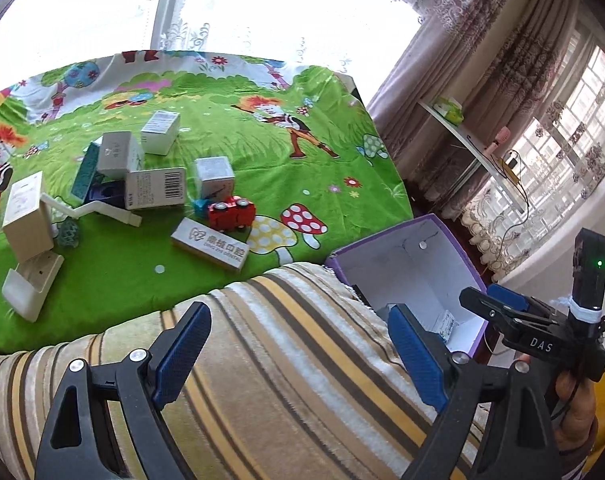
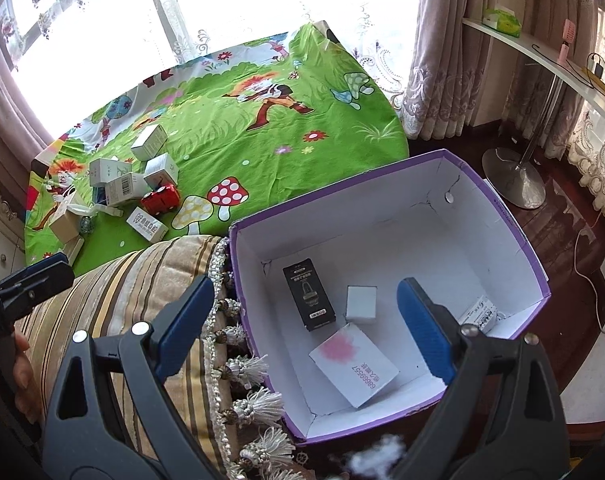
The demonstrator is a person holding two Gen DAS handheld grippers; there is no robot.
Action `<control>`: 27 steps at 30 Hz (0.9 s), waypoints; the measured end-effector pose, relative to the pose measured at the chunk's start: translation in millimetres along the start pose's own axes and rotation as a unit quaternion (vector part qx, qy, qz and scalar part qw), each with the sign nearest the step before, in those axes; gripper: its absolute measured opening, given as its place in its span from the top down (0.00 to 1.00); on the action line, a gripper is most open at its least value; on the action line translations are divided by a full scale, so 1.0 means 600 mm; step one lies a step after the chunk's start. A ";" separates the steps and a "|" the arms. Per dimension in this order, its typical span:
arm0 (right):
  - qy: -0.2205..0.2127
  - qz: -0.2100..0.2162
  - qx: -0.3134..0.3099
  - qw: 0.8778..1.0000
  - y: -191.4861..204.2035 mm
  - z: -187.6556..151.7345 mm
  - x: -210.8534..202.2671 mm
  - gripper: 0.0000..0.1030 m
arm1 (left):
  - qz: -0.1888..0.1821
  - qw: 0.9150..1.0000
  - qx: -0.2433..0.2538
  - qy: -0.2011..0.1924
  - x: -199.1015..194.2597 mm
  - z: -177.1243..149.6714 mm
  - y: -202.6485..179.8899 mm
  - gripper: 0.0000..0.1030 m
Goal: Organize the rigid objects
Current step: 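Move both open tools back over the bed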
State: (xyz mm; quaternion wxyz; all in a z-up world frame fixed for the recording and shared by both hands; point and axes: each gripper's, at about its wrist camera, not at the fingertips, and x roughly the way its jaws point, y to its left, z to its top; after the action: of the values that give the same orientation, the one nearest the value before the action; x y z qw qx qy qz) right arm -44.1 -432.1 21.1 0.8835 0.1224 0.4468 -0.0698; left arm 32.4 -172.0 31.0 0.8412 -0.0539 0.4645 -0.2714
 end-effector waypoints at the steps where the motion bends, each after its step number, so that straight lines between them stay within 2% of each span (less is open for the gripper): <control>1: 0.002 0.002 -0.003 1.000 0.005 0.000 0.001 0.09 | 0.003 1.000 -0.008 -0.003 -0.004 -0.001 0.011 0.12; 9: 0.013 0.018 -0.033 0.999 0.045 0.000 0.013 0.09 | 0.024 0.997 -0.074 -0.026 -0.040 -0.015 0.103 0.12; 18: 0.028 0.030 -0.078 0.996 0.088 0.011 0.023 0.09 | 0.050 0.991 -0.116 -0.043 -0.067 -0.015 0.178 0.12; 27: 0.026 0.043 -0.105 0.993 0.133 0.039 0.031 0.09 | 0.092 0.983 -0.151 -0.053 -0.091 0.004 0.254 0.12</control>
State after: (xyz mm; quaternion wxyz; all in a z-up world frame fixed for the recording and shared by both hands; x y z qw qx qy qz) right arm 3.8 -362.0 31.9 0.8818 0.0501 0.4687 0.0183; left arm 73.2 -15.8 21.4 0.8684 -0.1516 0.4575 -0.1167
